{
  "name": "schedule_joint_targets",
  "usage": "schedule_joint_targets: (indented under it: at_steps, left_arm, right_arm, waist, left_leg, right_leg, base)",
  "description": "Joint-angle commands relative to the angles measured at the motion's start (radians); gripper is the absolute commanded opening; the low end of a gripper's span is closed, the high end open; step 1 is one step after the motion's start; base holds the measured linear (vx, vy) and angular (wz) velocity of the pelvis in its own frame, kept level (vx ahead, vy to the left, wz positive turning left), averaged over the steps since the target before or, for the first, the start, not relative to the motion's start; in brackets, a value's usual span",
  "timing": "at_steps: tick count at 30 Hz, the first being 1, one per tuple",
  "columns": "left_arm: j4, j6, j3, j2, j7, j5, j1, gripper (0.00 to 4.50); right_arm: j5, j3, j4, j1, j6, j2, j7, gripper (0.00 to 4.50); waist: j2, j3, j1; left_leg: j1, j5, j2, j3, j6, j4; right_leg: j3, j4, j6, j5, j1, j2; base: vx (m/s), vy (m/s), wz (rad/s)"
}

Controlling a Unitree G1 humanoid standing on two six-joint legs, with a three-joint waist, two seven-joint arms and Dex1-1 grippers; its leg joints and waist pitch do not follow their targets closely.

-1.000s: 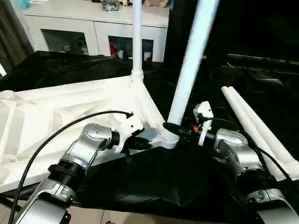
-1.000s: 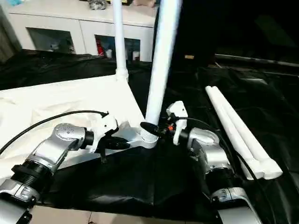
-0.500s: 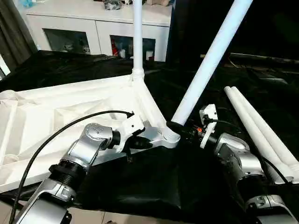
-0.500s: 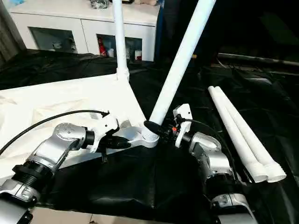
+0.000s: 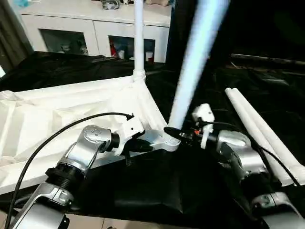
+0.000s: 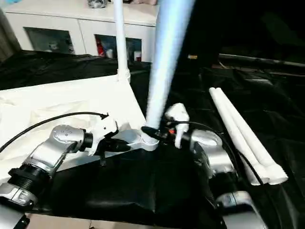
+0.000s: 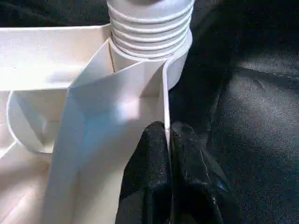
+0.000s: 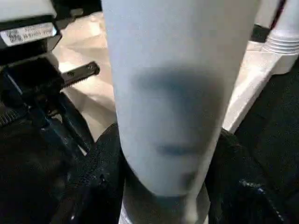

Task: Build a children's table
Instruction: Insert table leg to table base

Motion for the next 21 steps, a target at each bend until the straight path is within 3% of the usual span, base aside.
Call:
schedule_joint_targets:
  at_steps: [1, 11, 21]
  left_arm:
    - [-0.057, -0.042, 0.036, -0.006, -0.022, -0.042, -0.025, 0.0]
    - [-0.084, -0.04, 0.023, 0.008, -0.068, -0.057, -0.013, 0.0]
    - [-0.168, -0.013, -0.003, 0.049, -0.173, -0.091, 0.025, 0.0]
  right_arm:
    - [-0.099, 0.1, 0.144, 0.066, 0.066, -0.013, 0.02, 1.91]
    - [-0.107, 0.098, 0.194, 0.062, 0.061, -0.011, 0.039, 1.91]
    - [-0.084, 0.111, 0.154, 0.098, 0.058, -0.031, 0.141, 1.91]
  waist:
    - [0.001, -0.039, -0.002]
    - [0.0, -0.039, -0.014]
    - [0.006, -0.046, -0.016]
  left_leg:
    - [0.011, -0.371, 0.021, -0.002, -0.003, -0.069]
    - [0.011, -0.403, 0.022, -0.005, -0.006, -0.07]
    - [0.012, -0.376, 0.024, -0.003, -0.004, -0.071]
  right_leg:
    - [0.033, -0.097, -0.173, -0.339, 0.018, -0.044]
    - [0.032, -0.098, -0.177, -0.359, 0.016, -0.044]
    - [0.031, -0.083, -0.225, -0.189, 0.022, -0.035]
  base:
    - [0.0, 0.0, 0.0]
    - [0.0, 0.0, 0.0]
    - [0.0, 0.0, 0.0]
